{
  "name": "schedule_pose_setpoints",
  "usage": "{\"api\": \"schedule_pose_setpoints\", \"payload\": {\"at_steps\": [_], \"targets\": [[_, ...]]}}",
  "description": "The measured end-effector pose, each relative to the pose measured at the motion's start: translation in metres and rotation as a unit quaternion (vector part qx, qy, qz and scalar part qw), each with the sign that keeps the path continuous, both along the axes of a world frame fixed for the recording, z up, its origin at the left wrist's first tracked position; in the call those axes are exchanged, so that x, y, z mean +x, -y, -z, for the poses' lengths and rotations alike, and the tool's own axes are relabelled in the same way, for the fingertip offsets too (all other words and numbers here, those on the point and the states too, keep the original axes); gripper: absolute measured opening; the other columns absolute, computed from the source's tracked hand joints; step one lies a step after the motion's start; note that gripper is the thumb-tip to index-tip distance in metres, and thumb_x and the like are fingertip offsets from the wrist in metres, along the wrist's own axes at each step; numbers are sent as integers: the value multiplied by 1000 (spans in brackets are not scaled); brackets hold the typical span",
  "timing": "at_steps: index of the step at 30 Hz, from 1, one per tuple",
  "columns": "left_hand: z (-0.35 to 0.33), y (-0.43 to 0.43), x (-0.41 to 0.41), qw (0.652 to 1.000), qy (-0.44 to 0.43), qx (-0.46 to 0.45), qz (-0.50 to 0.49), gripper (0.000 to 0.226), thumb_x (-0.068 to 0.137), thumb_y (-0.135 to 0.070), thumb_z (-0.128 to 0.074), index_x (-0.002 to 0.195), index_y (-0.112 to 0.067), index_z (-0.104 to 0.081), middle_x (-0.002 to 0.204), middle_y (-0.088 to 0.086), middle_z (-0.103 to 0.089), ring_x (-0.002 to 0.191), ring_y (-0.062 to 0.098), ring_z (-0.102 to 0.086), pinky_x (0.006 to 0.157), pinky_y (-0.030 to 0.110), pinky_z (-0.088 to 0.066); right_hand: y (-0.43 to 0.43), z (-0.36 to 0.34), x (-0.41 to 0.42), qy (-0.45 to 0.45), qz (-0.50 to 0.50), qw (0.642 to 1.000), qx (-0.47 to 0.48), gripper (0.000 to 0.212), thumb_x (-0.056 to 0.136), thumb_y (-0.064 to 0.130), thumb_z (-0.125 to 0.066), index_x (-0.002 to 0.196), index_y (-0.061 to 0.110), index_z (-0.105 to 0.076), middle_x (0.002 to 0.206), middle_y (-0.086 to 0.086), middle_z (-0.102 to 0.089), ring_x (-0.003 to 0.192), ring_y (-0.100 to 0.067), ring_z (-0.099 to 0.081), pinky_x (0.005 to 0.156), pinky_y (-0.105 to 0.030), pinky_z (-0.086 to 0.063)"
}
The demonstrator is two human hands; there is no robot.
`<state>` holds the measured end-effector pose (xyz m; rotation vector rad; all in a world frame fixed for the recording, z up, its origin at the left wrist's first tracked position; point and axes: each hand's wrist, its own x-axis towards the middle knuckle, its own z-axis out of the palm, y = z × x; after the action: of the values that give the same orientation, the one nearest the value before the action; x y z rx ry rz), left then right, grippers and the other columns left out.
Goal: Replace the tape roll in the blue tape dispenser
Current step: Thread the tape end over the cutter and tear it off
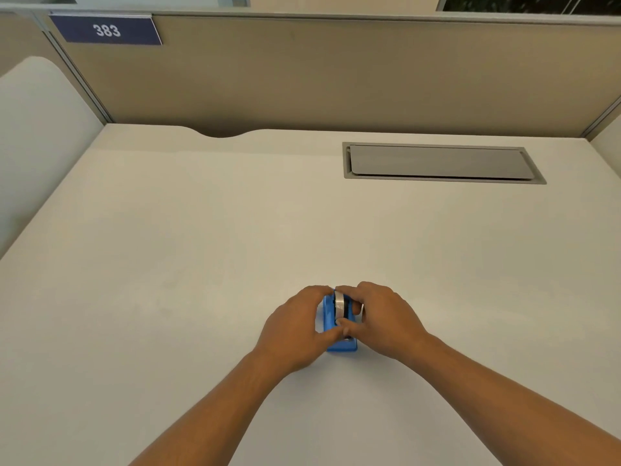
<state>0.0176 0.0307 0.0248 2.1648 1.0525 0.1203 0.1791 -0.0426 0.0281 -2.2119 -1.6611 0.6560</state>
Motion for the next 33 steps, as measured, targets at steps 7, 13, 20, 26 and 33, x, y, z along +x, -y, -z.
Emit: {"api": "schedule_pose_setpoints", "payload": {"at_steps": [7, 13, 20, 26, 33], "targets": [[-15, -8, 12, 994, 11, 103, 38, 27, 89, -36, -65, 117, -34, -65, 113, -14, -62, 92, 8, -60, 71, 17, -38, -1, 2, 0, 0, 3, 1000, 3, 45, 80, 45, -61, 125, 44, -56, 78, 12, -51, 71, -9, -51, 55, -19, -32], [-16, -10, 17, 988, 17, 147, 50, 17, 92, -28, -61, 103, -30, -74, 102, -13, -66, 84, 10, -60, 66, 21, -39, -1, 5, 0, 5, 10, 1000, 8, 42, 84, 50, -55, 125, 44, -55, 75, 13, -48, 70, -9, -49, 54, -19, -30], [-15, -12, 24, 983, 0, 174, 51, 17, 94, -20, -58, 94, -28, -72, 91, -9, -64, 68, 10, -52, 57, 21, -35, 0, 0, -1, 10, 5, 1000, 9, 13, 81, 47, -54, 94, 44, -53, 71, 8, -52, 62, -12, -51, 50, -23, -32], [-16, -11, 25, 987, 10, 155, 31, 12, 96, -21, -55, 93, -26, -65, 96, -10, -62, 69, 9, -53, 59, 22, -39, 1, -1, -2, 12, 18, 1000, 13, 18, 78, 45, -63, 92, 45, -52, 76, 17, -52, 67, -8, -50, 52, -17, -29], [-24, -12, 26, 991, 35, 129, 1, 11, 98, -26, -54, 96, -24, -64, 100, -9, -61, 72, 9, -53, 65, 20, -39, 2, 0, -3, 9, 30, 999, 16, 45, 78, 41, -67, 121, 40, -53, 81, 18, -51, 70, -8, -50, 52, -13, -27]]}}
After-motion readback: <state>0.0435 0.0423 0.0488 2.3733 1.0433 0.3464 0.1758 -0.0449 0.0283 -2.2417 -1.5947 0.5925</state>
